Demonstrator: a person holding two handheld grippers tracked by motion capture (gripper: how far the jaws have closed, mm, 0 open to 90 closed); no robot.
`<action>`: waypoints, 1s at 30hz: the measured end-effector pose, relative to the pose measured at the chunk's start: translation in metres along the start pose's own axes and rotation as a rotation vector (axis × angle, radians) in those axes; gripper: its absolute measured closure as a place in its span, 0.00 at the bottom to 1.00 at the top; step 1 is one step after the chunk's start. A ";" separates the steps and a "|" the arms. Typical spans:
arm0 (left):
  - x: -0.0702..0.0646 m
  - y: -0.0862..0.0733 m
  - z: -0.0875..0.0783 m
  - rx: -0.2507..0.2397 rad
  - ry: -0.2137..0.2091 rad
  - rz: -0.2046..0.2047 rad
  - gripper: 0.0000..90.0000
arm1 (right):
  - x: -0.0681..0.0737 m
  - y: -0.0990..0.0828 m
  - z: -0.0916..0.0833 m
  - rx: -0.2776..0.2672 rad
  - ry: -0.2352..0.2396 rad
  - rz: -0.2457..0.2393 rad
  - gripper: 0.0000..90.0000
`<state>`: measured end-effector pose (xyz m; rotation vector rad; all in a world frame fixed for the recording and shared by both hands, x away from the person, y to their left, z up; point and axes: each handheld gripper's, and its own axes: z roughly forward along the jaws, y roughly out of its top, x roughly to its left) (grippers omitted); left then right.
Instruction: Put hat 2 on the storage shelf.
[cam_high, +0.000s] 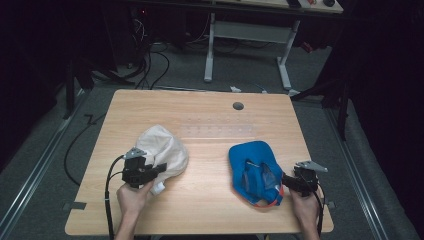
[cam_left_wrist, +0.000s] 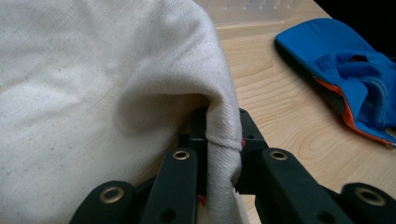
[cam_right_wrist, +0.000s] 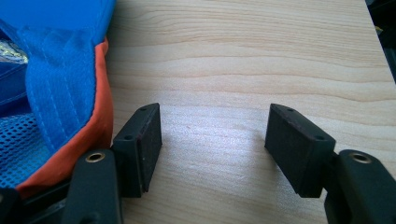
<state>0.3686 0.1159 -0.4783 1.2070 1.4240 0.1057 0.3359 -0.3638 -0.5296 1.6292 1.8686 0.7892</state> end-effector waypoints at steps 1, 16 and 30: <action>-0.001 0.000 0.000 0.001 0.000 0.004 0.91 | 0.000 0.000 0.000 0.000 0.000 0.000 0.41; -0.008 0.007 -0.005 0.015 -0.009 0.054 0.92 | 0.000 0.000 0.000 0.000 0.001 -0.001 0.41; -0.018 0.014 -0.007 0.034 -0.020 0.125 0.92 | 0.000 0.000 0.000 0.000 0.001 -0.002 0.40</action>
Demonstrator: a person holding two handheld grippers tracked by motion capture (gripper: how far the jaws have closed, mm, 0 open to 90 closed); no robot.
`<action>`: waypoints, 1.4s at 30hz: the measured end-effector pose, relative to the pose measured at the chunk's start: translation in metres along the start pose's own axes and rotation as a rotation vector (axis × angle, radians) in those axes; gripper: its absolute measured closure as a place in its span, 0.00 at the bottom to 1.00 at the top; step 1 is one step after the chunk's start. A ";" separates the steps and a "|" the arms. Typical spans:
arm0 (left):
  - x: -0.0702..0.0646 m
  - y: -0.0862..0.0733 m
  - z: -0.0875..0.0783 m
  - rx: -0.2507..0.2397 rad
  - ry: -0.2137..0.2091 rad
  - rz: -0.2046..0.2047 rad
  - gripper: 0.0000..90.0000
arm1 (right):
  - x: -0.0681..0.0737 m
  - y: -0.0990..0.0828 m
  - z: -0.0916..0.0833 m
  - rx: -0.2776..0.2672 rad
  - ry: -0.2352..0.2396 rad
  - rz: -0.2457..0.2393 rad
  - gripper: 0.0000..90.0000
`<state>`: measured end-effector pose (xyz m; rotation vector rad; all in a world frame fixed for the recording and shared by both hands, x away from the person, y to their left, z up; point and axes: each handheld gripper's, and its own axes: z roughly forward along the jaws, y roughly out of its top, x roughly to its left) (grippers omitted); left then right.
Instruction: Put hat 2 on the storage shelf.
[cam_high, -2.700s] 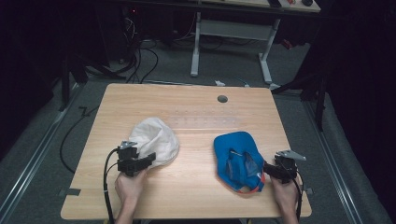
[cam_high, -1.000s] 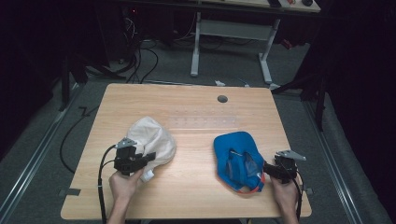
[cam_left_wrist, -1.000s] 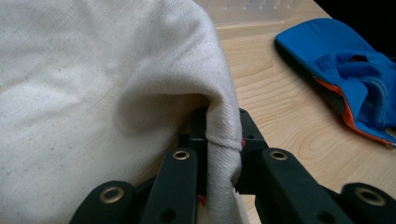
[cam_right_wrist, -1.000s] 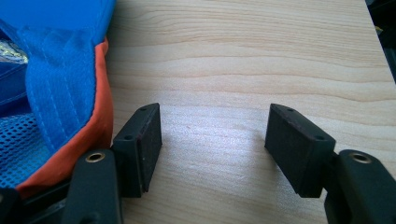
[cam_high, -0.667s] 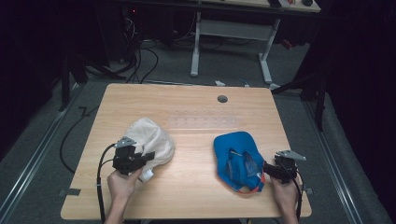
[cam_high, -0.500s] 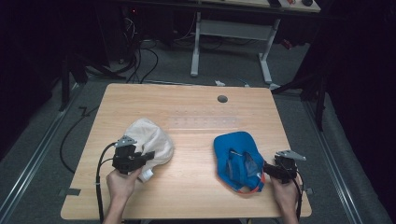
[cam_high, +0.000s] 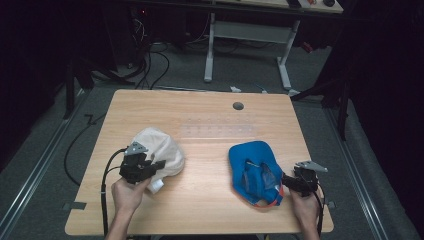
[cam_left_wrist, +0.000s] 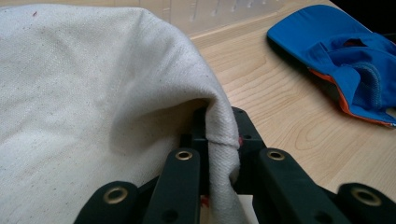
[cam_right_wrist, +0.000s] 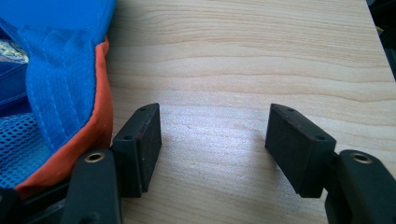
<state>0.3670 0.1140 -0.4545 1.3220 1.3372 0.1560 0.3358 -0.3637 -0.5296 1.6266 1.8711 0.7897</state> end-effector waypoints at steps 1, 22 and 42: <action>-0.001 0.001 0.000 -0.002 -0.001 0.000 0.92 | 0.000 0.000 0.000 0.000 0.000 0.000 0.40; -0.024 0.041 -0.001 -0.011 -0.028 0.101 0.92 | 0.000 0.000 0.000 0.000 0.002 0.002 0.40; -0.050 0.082 0.038 0.025 -0.042 0.259 0.92 | 0.000 0.000 0.000 0.000 0.002 0.002 0.40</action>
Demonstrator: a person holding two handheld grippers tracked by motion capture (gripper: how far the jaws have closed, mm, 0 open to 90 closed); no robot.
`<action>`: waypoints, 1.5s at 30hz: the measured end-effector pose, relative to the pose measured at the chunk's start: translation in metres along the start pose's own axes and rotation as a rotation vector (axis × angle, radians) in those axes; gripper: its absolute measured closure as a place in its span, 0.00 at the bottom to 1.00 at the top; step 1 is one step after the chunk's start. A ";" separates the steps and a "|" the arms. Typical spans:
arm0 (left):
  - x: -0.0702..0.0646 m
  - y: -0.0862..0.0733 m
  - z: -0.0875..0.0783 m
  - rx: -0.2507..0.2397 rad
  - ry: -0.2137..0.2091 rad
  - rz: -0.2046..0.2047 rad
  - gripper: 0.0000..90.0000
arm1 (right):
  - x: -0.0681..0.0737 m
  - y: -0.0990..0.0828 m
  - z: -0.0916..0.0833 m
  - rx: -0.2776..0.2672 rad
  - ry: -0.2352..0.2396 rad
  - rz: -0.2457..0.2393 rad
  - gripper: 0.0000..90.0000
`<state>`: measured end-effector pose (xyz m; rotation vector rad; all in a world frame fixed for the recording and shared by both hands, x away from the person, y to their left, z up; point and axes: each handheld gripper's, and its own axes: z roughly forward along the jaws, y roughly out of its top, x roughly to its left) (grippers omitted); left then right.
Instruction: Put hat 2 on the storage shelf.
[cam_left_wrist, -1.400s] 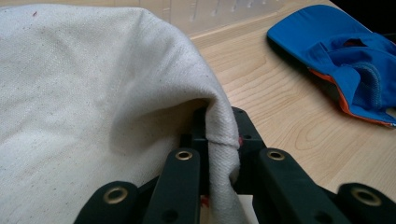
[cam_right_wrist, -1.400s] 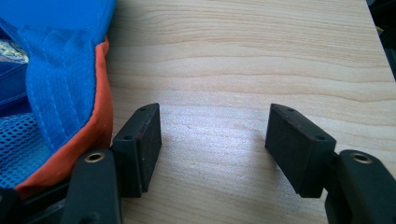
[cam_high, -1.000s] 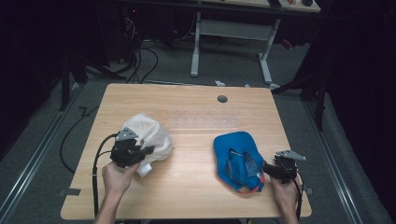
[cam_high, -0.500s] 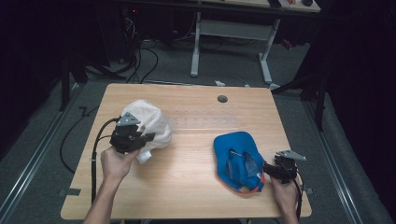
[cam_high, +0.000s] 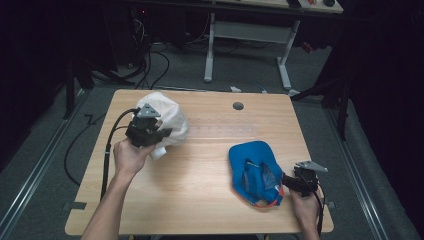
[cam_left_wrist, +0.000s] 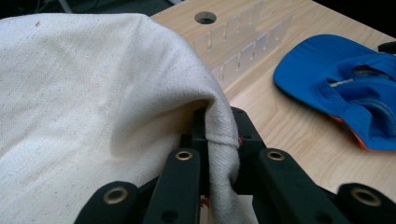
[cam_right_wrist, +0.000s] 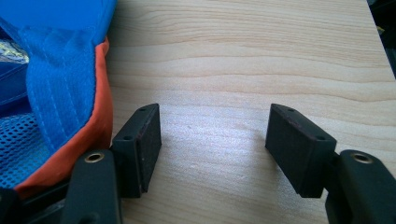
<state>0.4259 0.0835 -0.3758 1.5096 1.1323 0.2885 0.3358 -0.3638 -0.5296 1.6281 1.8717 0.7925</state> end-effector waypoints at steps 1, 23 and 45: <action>-0.001 0.002 0.003 0.000 0.000 0.005 0.92 | 0.000 0.000 0.000 0.000 0.000 0.000 0.40; 0.005 0.013 0.060 0.049 0.043 0.093 0.93 | 0.000 0.000 0.000 0.000 0.001 -0.007 0.40; 0.006 0.003 0.080 0.118 0.080 0.149 0.93 | 0.000 0.000 0.000 0.000 0.001 -0.007 0.40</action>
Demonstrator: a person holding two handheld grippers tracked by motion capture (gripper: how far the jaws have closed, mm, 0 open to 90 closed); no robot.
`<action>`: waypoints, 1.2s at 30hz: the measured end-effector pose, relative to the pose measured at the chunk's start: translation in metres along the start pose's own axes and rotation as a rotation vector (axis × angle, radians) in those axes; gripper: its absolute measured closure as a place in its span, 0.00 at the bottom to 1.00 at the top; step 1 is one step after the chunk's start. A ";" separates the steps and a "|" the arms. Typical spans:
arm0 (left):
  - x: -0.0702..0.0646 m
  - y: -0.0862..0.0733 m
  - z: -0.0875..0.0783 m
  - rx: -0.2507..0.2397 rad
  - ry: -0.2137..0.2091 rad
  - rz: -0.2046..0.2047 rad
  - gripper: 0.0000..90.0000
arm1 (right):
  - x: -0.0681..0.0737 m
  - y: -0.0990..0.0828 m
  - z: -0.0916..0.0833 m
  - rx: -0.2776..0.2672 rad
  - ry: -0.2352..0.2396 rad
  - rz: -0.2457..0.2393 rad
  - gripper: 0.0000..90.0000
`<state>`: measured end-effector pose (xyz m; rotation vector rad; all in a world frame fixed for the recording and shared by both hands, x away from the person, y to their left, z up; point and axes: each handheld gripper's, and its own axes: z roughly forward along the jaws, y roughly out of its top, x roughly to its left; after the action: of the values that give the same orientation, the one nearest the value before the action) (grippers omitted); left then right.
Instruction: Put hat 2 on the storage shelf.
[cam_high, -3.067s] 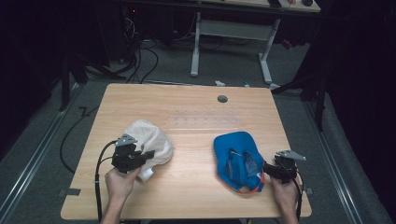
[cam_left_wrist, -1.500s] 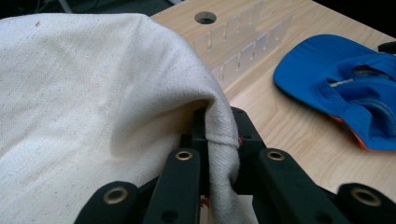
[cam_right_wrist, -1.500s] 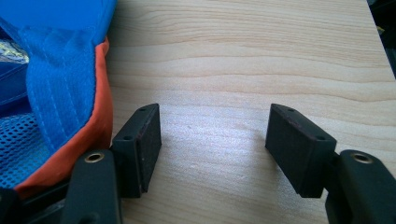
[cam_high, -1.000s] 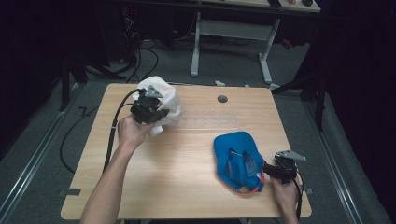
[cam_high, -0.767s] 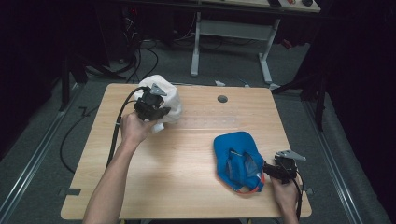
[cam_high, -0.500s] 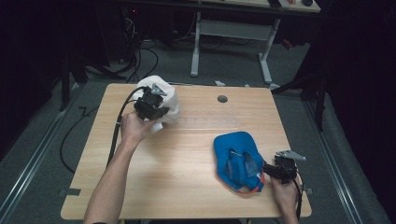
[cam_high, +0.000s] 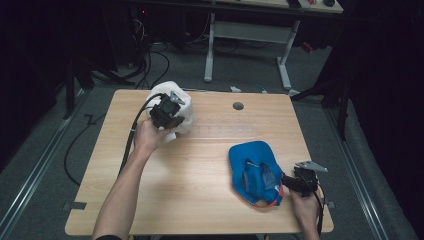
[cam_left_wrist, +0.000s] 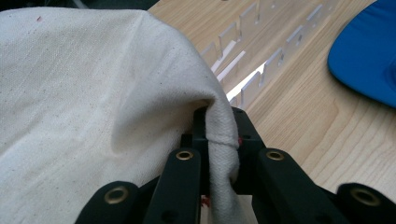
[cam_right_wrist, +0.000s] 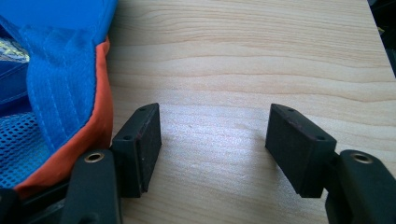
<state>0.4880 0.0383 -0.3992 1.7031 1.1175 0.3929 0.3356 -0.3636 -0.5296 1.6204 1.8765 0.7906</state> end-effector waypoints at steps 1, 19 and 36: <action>0.000 0.000 0.000 0.001 0.001 0.001 0.93 | 0.000 0.000 0.000 0.000 0.000 0.000 0.40; 0.000 -0.006 0.017 0.063 -0.035 -0.039 0.94 | 0.000 0.000 0.000 0.000 0.002 -0.003 0.40; 0.007 -0.003 0.022 0.145 -0.021 -0.149 0.95 | 0.000 0.000 0.000 0.000 0.002 -0.003 0.40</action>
<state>0.5056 0.0318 -0.4132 1.7313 1.2736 0.2043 0.3355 -0.3635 -0.5296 1.6169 1.8797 0.7914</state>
